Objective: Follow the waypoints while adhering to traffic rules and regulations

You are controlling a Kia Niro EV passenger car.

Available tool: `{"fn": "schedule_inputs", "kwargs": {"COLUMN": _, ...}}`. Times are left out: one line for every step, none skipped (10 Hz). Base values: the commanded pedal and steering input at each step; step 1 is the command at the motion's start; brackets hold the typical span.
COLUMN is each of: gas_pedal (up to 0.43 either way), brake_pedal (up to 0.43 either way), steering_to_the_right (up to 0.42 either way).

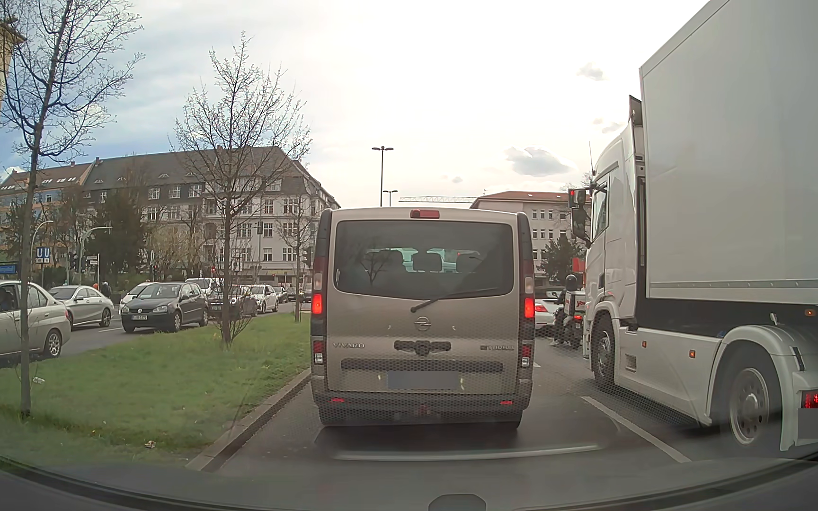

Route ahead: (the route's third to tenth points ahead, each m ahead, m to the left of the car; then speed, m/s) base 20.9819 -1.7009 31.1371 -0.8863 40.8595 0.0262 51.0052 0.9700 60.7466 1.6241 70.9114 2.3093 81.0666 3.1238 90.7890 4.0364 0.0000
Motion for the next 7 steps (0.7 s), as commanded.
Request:
{"fn": "schedule_inputs", "kwargs": {"gas_pedal": 0.0, "brake_pedal": 0.006, "steering_to_the_right": -0.003}}
{"fn": "schedule_inputs", "kwargs": {"gas_pedal": 0.0, "brake_pedal": 0.0, "steering_to_the_right": -0.003}}
{"fn": "schedule_inputs", "kwargs": {"gas_pedal": 0.0, "brake_pedal": 0.0, "steering_to_the_right": -0.003}}
{"fn": "schedule_inputs", "kwargs": {"gas_pedal": 0.0, "brake_pedal": 0.0, "steering_to_the_right": -0.003}}
{"fn": "schedule_inputs", "kwargs": {"gas_pedal": 0.0, "brake_pedal": 0.0, "steering_to_the_right": -0.003}}
{"fn": "schedule_inputs", "kwargs": {"gas_pedal": 0.0, "brake_pedal": 0.0, "steering_to_the_right": -0.003}}
{"fn": "schedule_inputs", "kwargs": {"gas_pedal": 0.0, "brake_pedal": 0.0, "steering_to_the_right": -0.003}}
